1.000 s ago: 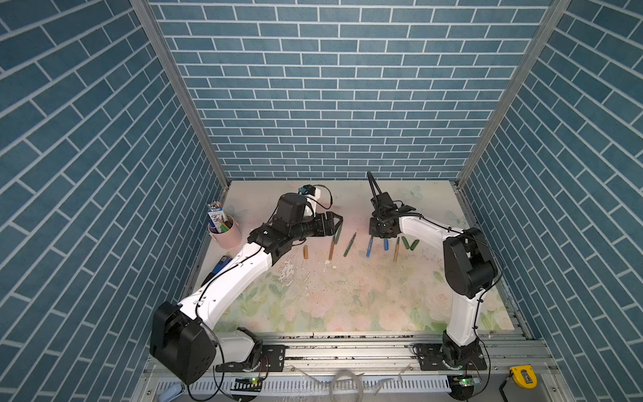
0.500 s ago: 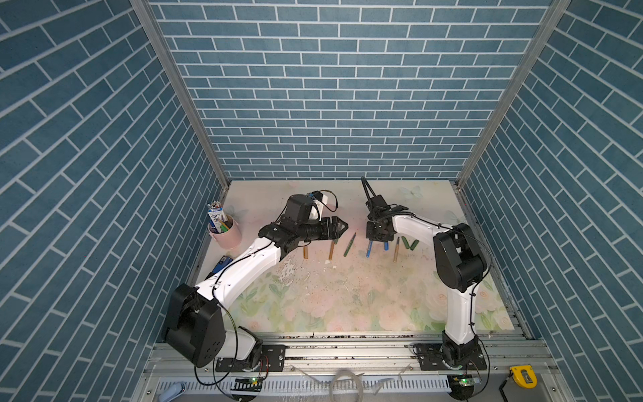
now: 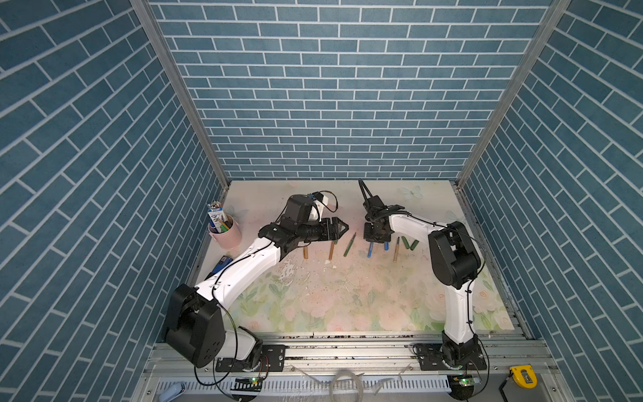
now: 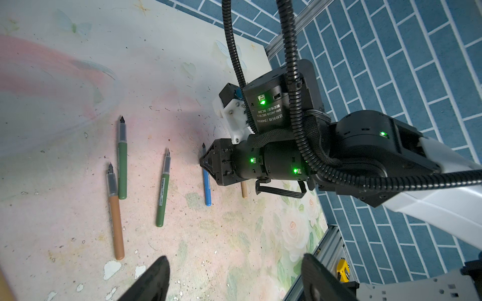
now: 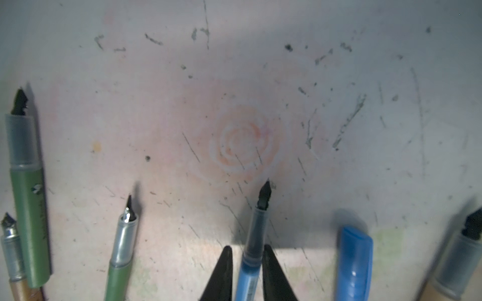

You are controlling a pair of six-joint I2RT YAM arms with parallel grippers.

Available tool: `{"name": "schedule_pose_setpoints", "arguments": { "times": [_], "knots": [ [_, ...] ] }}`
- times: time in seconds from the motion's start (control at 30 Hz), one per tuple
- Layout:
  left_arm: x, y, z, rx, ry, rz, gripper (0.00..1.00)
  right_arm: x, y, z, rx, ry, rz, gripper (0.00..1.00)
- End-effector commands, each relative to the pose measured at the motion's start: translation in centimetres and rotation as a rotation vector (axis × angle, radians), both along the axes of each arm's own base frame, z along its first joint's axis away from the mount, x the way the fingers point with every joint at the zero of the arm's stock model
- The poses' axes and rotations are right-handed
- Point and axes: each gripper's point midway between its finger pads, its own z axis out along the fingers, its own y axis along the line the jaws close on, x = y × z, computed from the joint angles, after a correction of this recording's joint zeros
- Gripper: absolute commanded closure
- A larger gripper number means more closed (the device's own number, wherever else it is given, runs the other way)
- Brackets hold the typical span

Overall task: Insert pens into pen caps
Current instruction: Pick up a pen at the center of the table.

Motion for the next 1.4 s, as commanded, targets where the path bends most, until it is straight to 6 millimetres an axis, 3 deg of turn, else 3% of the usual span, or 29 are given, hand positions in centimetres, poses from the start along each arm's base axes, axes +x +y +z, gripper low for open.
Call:
{"name": "schedule_pose_setpoints", "arguments": {
  "times": [0.0,0.43,0.63,0.97,1.37],
  "knots": [
    [-0.4,0.1,1.0,-0.019,-0.022,-0.007,0.19,-0.5,-0.3,-0.5,-0.017,0.031,-0.041,0.78],
    [-0.4,0.1,0.9,-0.019,-0.026,-0.011,0.18,-0.8,-0.4,-2.0,-0.035,0.055,-0.035,0.82],
    [-0.2,0.4,0.8,0.002,-0.042,-0.003,0.18,-0.8,-0.3,-2.0,-0.009,0.042,-0.046,0.91],
    [0.2,1.4,0.3,0.059,-0.087,0.03,0.16,0.6,0.7,2.2,0.1,-0.136,-0.019,0.94],
    [0.0,-1.2,-0.4,-0.022,-0.105,-0.104,0.23,1.0,1.5,9.4,0.235,-0.362,0.033,0.95]
  ]
}}
